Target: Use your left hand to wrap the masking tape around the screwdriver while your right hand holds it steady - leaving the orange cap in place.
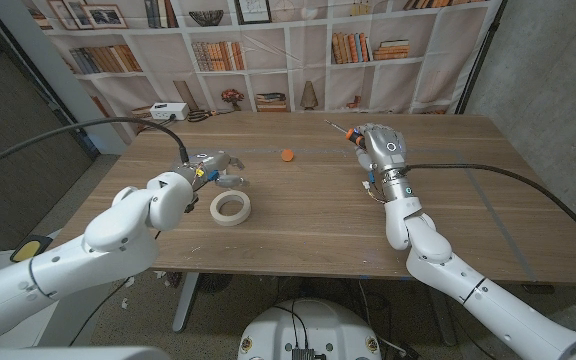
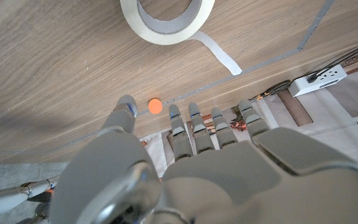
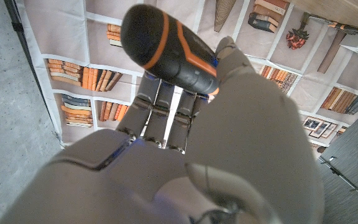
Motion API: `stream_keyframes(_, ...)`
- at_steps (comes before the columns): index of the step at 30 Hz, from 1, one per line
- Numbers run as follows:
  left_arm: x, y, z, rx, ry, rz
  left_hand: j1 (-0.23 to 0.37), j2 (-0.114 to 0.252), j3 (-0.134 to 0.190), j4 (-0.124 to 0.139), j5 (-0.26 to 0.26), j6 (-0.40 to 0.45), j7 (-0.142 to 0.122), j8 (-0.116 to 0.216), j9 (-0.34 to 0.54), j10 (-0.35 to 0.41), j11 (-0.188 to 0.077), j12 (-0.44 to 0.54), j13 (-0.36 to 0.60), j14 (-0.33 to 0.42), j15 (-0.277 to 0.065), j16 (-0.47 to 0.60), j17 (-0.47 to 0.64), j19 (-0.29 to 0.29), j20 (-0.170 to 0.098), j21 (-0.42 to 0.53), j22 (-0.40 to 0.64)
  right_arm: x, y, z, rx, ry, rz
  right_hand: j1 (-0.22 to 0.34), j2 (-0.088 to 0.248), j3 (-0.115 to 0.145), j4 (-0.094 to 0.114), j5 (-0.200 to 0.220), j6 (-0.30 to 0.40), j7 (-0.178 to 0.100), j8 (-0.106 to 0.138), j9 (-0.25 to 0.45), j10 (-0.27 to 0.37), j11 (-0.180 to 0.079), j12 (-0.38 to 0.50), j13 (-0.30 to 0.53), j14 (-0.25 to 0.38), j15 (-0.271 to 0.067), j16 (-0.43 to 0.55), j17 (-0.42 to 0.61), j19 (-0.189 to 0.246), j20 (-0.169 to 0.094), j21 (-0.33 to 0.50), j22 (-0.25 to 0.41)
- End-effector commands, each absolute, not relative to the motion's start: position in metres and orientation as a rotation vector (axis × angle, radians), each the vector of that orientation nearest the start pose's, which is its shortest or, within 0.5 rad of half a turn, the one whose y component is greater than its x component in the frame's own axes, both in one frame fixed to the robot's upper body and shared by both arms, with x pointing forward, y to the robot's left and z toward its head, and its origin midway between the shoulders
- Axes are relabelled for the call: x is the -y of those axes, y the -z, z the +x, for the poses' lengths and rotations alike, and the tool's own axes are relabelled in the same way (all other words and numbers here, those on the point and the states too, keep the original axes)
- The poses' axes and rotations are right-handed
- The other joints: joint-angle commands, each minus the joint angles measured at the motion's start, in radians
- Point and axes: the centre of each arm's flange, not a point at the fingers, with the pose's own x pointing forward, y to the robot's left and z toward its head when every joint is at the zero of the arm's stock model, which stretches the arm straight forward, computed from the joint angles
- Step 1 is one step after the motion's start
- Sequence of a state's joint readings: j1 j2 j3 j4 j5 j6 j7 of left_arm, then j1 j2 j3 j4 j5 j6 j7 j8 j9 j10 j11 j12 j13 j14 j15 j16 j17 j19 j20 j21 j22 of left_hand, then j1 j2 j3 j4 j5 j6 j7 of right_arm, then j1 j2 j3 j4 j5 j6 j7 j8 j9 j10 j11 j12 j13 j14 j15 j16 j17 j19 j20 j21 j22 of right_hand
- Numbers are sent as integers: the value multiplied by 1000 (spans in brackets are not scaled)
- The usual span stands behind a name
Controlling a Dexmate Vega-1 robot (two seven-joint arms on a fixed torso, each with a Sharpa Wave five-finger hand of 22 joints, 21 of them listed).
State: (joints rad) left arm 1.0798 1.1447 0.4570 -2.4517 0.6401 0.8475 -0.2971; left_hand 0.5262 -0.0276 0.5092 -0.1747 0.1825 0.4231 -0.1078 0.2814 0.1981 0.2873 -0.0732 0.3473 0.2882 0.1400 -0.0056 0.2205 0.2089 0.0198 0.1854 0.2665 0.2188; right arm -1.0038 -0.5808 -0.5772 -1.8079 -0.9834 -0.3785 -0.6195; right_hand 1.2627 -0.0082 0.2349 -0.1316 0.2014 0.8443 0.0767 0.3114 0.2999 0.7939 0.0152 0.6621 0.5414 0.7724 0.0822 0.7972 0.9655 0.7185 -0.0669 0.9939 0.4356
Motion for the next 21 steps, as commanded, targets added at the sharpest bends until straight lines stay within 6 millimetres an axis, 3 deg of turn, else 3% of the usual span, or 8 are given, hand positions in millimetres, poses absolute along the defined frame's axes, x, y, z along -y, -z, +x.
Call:
stream_keyframes(1, -244, -9, 454, 188, -109, 1682, 33, -6, -8, -2, 10, 35, -1, 14, 4, 22, -3, 13, 9, 22, -8, 7, -1, 16, 1, 10, 0, 178, 15, 541, 1010, 621, -1343, 148, 157, 4, 7, 4, 155, -116, 1, 3, 68, -58, 1, 2, 216, -307, -4, 6, -11, -136, 9, -1)
stream_keyframes(3, -243, -8, 452, 178, -114, 1699, 63, -12, -10, -3, 12, 77, 1, 31, 6, 45, -8, 24, 15, 29, -12, 9, -1, 20, 5, 11, -1, 177, 15, 542, 1011, 620, -1344, 148, 157, 3, 7, 4, 156, -116, 1, 4, 67, -59, 1, 4, 216, -307, -6, 8, -13, -136, 11, -2)
stream_keyframes(8, -240, -4, 449, 132, -102, 1738, 82, -28, -19, -3, 14, 88, 9, 36, 7, 50, -9, 26, 20, 40, -13, 12, -2, 36, 12, 16, -3, 176, 15, 542, 1017, 618, -1343, 147, 157, 3, 8, 4, 155, -117, -1, 5, 67, -60, 0, 5, 218, -307, -10, 12, -18, -136, 17, -4)
stream_keyframes(13, -240, 1, 448, 98, -117, 1764, 100, -85, -47, -1, 30, 79, 22, 33, 9, 43, -1, 20, 28, 36, -7, 11, -2, 43, 22, 16, -5, 176, 15, 541, 1021, 618, -1341, 147, 157, 3, 8, 4, 157, -117, -1, 7, 68, -61, 0, 7, 219, -307, -12, 16, -21, -136, 21, -6)
stream_keyframes(21, -236, 14, 452, 59, -135, 1807, 143, -111, -66, 7, 59, 16, 1, 4, 12, 25, -2, 9, 39, 33, -7, 11, -2, 45, 20, 14, -6, 176, 18, 539, 1019, 618, -1336, 147, 157, 3, 8, 4, 160, -118, -3, 8, 68, -61, -2, 7, 221, -307, -17, 23, -26, -135, 29, -9)
